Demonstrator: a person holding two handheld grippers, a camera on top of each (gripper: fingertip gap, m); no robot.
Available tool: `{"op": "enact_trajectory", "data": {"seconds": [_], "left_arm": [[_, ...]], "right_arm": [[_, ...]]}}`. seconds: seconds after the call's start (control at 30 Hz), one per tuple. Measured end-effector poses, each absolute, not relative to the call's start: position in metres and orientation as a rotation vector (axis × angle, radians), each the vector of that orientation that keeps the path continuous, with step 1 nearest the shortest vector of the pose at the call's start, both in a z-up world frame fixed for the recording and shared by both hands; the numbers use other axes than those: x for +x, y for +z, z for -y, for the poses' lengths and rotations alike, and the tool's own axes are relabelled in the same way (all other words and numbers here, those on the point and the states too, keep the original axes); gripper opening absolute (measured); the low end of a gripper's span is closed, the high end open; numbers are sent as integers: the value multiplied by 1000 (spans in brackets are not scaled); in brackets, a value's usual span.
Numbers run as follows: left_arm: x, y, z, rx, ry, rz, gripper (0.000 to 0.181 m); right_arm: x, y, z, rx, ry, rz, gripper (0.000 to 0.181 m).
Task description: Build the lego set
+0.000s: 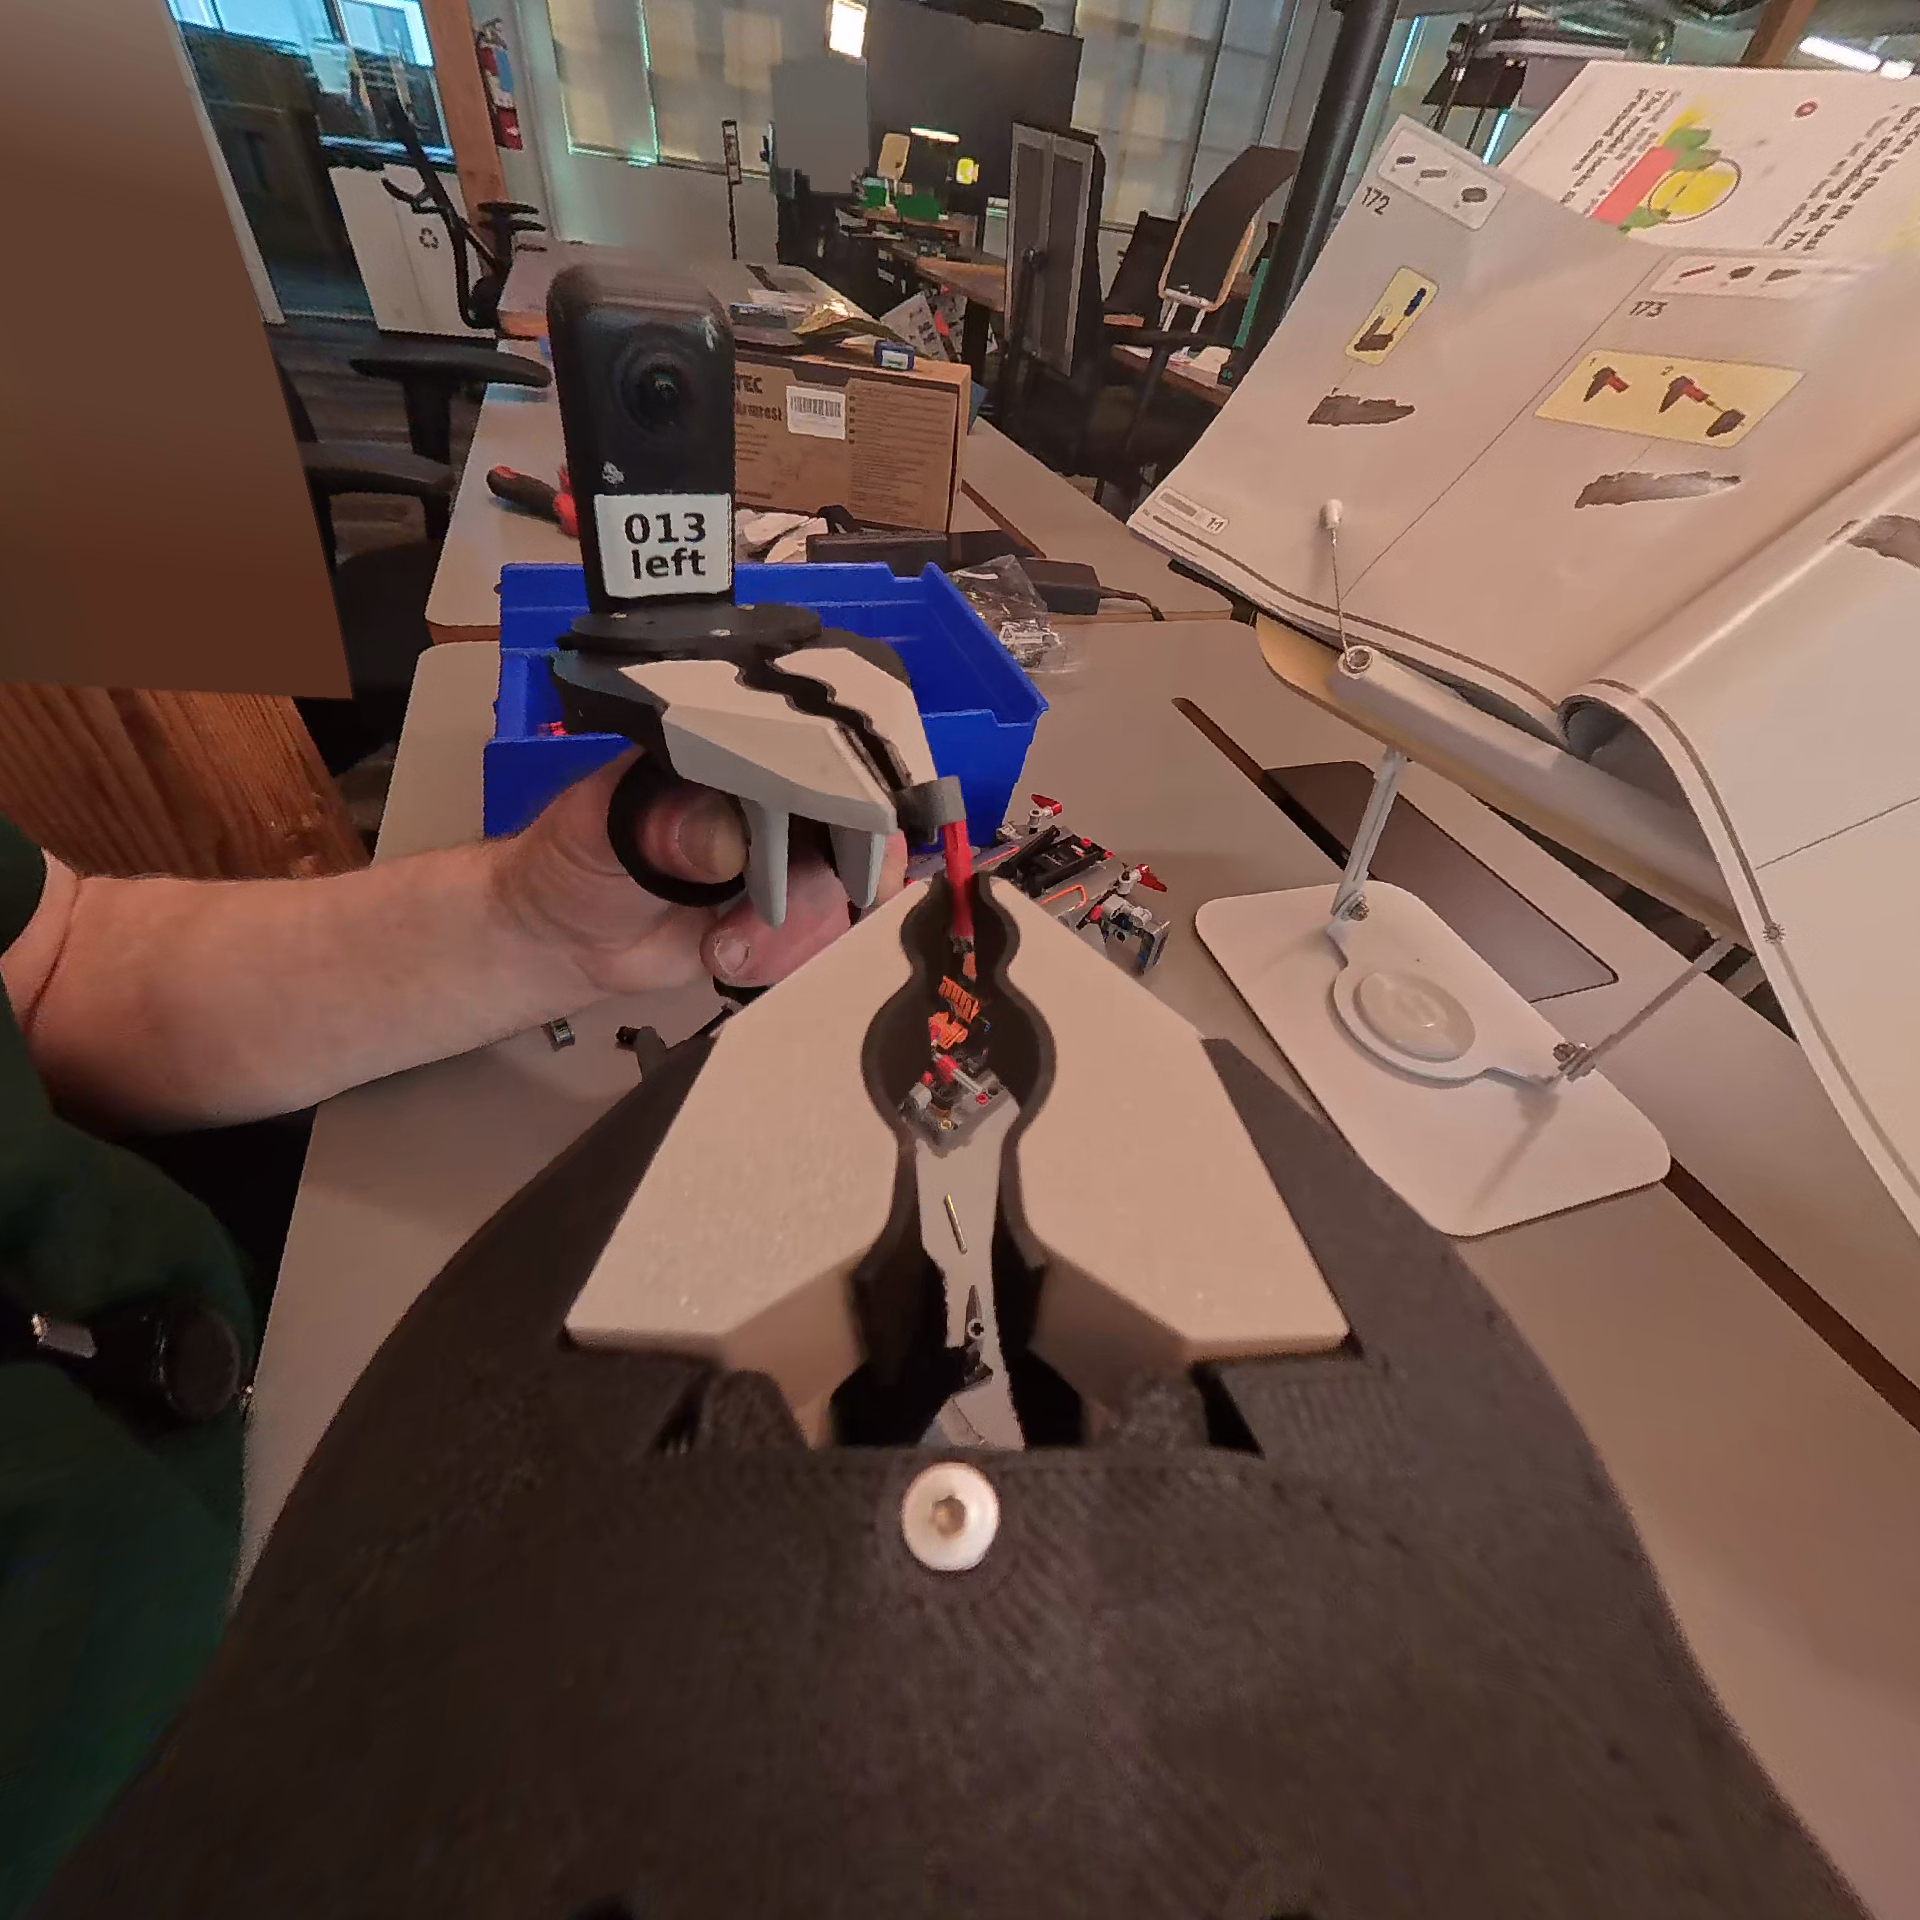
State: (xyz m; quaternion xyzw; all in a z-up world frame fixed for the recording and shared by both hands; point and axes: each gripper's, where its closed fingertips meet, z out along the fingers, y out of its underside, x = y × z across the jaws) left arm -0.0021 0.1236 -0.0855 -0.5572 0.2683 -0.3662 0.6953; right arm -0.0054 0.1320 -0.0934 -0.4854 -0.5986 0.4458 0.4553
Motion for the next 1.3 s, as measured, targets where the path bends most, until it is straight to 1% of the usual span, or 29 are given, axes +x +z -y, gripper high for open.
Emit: {"op": "enact_trajectory", "data": {"seconds": [0.63, 0.9, 1.13, 1.3], "left_arm": [[-13, -83, -129, -1220, -932, -506, 1], [-14, -83, -132, -1223, -965, -469, 1], [-13, -87, -131, -1274, -833, -536, 1], [-9, -92, -125, -1332, -699, -670, 0]], "right_arm": [[-10, -89, -137, -1176, 1042, 1460, 1], [-13, -88, -140, -1166, 896, 1452, 2], [-14, -91, -140, -1195, 826, 1499, 2], [-9, -94, -135, -1201, 888, 1580, 1]]}}
